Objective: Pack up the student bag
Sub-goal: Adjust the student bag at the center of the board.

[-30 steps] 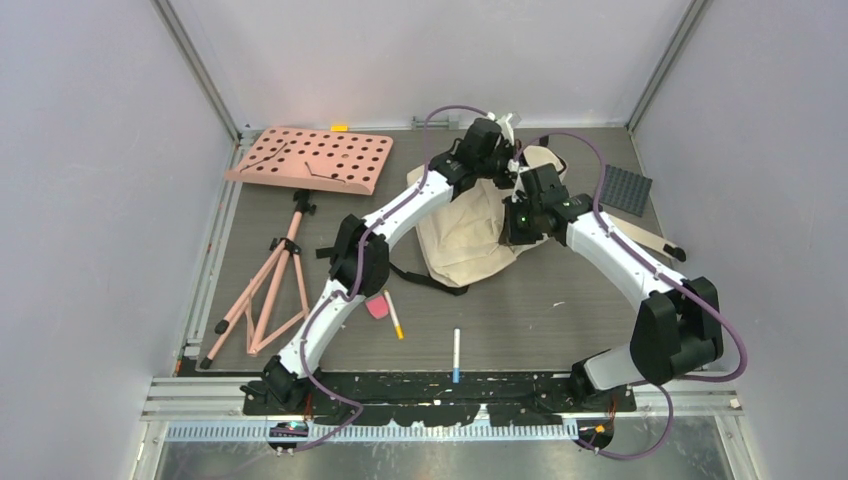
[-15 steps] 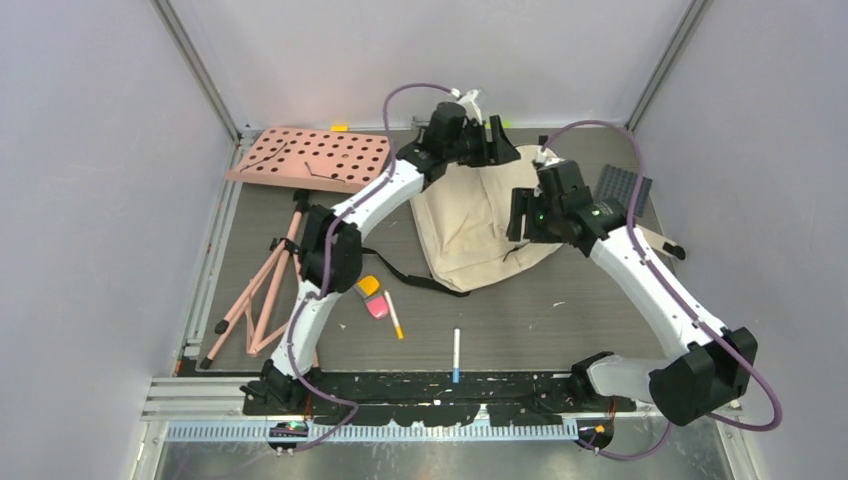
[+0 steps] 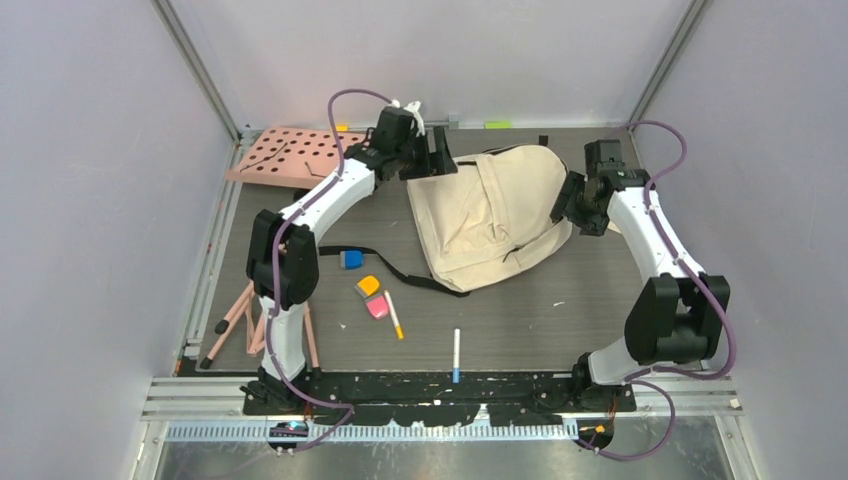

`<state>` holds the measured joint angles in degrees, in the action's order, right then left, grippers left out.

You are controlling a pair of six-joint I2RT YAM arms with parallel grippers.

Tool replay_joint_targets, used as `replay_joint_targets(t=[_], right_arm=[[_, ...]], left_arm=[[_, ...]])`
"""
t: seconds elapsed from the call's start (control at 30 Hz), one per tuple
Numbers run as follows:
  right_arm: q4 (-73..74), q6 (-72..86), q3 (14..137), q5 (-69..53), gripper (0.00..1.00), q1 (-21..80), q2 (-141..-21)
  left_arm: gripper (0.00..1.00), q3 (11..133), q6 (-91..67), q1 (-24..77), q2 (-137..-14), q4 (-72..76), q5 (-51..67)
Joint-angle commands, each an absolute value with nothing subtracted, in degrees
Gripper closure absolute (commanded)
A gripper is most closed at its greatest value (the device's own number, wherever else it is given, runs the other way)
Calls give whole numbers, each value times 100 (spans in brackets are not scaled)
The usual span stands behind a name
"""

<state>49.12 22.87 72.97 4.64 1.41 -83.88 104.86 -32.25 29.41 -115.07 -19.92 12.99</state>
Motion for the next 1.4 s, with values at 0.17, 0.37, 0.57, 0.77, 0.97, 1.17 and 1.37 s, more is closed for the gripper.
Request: replay_joint_targets(t=[0.17, 0.37, 0.57, 0.77, 0.97, 1.17, 1.37], right_arm=[[4300, 2277, 7650, -297, 40, -180, -9162], [4072, 2132, 7856, -577, 70, -185, -9544], [4065, 2008, 8481, -654, 99, -180, -9902], [4345, 1740, 10042, -410, 99, -178, -10262], [4800, 1423, 11642, -100, 99, -178, -10998], [4683, 1352, 12411, -111, 99, -176, -11660], [4330, 1511, 12605, -306, 99, -148, -12250]], left_arm=[[15, 10323, -3257, 2795, -11873, -2644, 1540], [18, 10563, -3228, 2795, -12276, -2863, 1691], [87, 10638, -3265, 2795, -12367, -2588, 2076], [100, 10305, -3089, 2795, -11346, -1996, 2062], [100, 9694, -3054, 2848, -10393, -1590, 2725], [100, 8852, -2701, 3286, -9812, -1167, 3312], [100, 8561, -2450, 3806, -10017, -1155, 3508]])
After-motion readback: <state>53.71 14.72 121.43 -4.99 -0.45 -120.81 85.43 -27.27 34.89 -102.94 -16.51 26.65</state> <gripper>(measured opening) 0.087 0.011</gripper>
